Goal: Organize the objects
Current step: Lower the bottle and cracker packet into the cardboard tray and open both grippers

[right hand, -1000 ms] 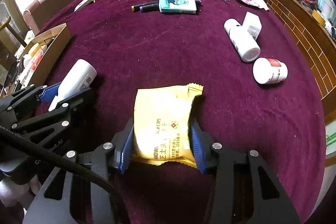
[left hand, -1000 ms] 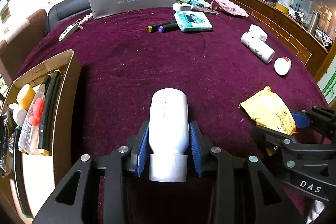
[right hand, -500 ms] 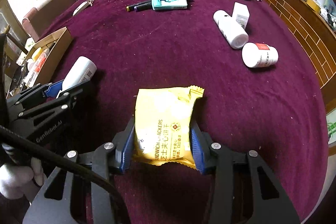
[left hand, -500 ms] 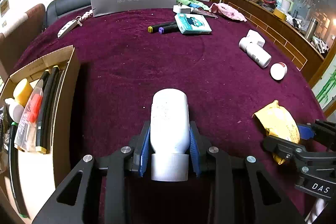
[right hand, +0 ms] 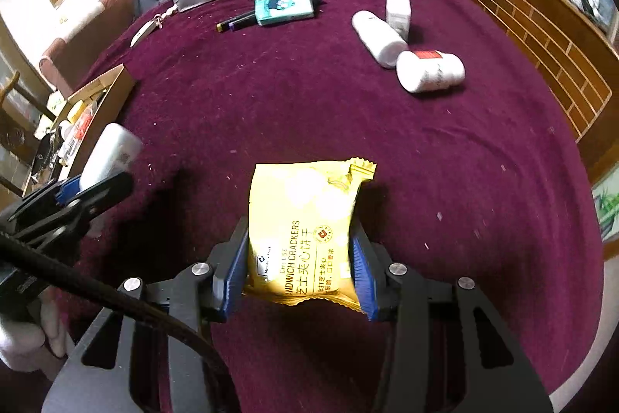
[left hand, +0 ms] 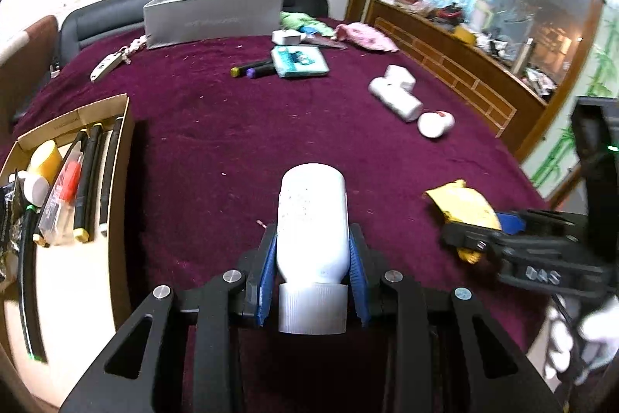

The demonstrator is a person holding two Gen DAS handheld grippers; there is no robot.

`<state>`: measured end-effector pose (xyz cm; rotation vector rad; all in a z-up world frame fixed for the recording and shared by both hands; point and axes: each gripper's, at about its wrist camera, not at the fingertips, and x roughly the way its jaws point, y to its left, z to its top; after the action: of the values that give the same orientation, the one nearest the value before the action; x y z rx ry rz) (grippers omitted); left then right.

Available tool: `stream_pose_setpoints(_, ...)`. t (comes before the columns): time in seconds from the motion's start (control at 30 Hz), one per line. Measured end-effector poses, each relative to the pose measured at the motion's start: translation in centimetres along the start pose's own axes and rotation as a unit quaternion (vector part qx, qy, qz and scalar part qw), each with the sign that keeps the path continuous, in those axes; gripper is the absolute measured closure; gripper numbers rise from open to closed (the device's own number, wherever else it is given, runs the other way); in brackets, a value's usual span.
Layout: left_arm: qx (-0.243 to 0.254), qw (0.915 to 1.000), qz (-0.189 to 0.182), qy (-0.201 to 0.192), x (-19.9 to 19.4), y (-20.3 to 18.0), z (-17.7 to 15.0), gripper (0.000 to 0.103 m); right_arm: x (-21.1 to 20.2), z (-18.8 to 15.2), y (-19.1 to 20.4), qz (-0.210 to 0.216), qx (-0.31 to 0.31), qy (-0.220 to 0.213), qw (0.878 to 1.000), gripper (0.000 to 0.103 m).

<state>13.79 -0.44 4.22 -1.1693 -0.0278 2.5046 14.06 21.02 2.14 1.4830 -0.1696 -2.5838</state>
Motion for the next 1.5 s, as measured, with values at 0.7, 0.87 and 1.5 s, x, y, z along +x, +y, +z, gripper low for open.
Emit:
stream_pose_setpoints(0.7, -0.091, 0.9934, 0.022, -0.067, -9.0, 8.2, -2.0, 0.074, -2.8, 2.5, 7.9, 0.08, -0.054, -0.025, 0.995, 0.058)
stream_pose_setpoints(0.87, -0.127, 0.9868, 0.055, -0.084, -9.9, 11.8, -2.4, 0.074, -2.6, 3.5, 12.4, 0.111, -0.088, -0.022, 0.99, 0.057)
stream_pose_setpoints(1.5, -0.193, 0.9767, 0.078, -0.053, -8.4, 19.8, -5.5, 0.074, 3.8, 3.9, 27.3, 0.171, -0.18, 0.049, 0.968, 0.057)
